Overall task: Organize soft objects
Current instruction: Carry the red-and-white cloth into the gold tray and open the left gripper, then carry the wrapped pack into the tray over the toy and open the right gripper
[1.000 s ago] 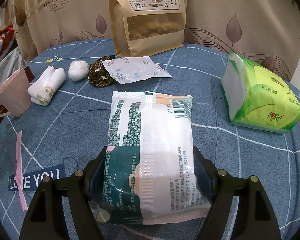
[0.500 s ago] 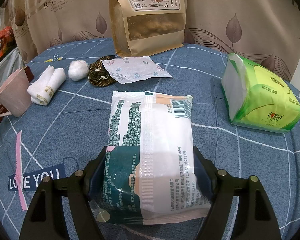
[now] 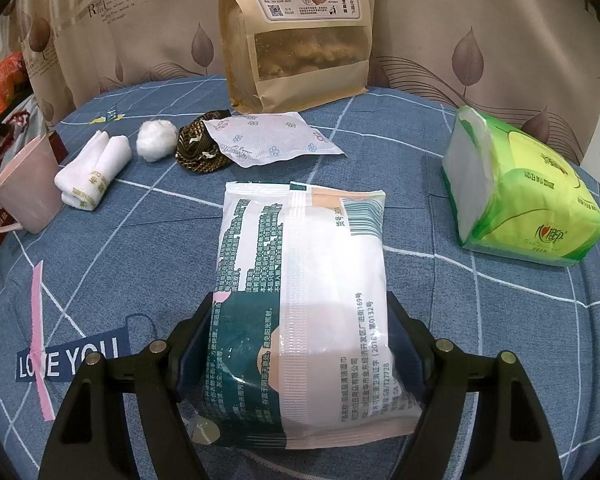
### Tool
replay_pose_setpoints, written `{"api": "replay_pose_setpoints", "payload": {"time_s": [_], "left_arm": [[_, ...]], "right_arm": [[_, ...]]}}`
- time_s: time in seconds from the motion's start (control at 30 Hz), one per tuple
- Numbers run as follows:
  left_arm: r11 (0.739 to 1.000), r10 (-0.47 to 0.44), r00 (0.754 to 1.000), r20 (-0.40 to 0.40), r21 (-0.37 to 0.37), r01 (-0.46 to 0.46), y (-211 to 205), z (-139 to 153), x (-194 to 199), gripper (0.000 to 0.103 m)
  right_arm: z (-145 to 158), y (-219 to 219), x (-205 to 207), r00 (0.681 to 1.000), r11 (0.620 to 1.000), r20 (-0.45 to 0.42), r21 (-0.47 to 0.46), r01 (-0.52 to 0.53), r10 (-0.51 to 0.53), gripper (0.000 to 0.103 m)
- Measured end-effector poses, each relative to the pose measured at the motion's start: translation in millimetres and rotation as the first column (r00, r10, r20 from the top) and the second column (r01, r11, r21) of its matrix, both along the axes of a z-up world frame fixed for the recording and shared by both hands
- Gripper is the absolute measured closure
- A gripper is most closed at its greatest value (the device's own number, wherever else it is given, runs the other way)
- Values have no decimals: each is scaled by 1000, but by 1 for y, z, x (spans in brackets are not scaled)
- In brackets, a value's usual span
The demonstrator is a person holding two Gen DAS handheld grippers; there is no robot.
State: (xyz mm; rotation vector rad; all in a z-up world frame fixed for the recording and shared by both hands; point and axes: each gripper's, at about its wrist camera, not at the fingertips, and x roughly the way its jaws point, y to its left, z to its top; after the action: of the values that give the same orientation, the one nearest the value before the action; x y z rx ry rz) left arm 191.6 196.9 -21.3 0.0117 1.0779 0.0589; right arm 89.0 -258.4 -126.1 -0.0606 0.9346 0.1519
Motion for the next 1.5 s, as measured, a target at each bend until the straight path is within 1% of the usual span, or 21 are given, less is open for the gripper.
{"api": "replay_pose_setpoints", "payload": {"time_s": [0.13,0.5,0.53,0.63,0.67,0.7,0.8,0.87,1.03,1.3,1.5], "left_arm": [[1000,16,1000,-20,12,-16,7,-15,8,85],[1000,14,999,-51,23,-13,17,-44,21,84],[1000,10,998,-56,22,-9,17,-47,21,81],[1000,14,998,-67,25,-12,18,-53,21,78],[1000,16,997,-70,26,-14,19,-55,21,73],[1000,19,997,-71,25,-18,20,-56,21,72],[1000,23,997,-68,22,-22,22,-56,19,68],[999,25,998,-65,24,-24,22,-54,18,64],[1000,14,999,-45,17,-13,21,-43,12,58],[1000,-22,1000,-22,-8,22,13,-26,-9,58],[999,-43,999,2,2,43,5,-18,-39,58]], "right_arm": [[0,0,0,1000,1000,0,-1,0,0,27],[0,1,0,1000,1000,0,-2,0,0,27],[0,1,0,1000,1000,0,-1,0,0,27],[-1,0,1,1000,1000,0,-2,0,0,27],[-1,0,1,1000,1000,0,-2,0,0,27],[0,1,1,1000,1000,0,-2,0,0,27],[0,1,1,1000,1000,0,-2,0,0,27],[-1,0,1,1000,1000,0,-2,0,0,27],[-1,1,1,1000,1000,-1,-3,0,0,27],[-1,2,1,1000,1000,0,-5,0,0,27],[-2,0,2,1000,1000,-2,-9,3,-3,28]]}}
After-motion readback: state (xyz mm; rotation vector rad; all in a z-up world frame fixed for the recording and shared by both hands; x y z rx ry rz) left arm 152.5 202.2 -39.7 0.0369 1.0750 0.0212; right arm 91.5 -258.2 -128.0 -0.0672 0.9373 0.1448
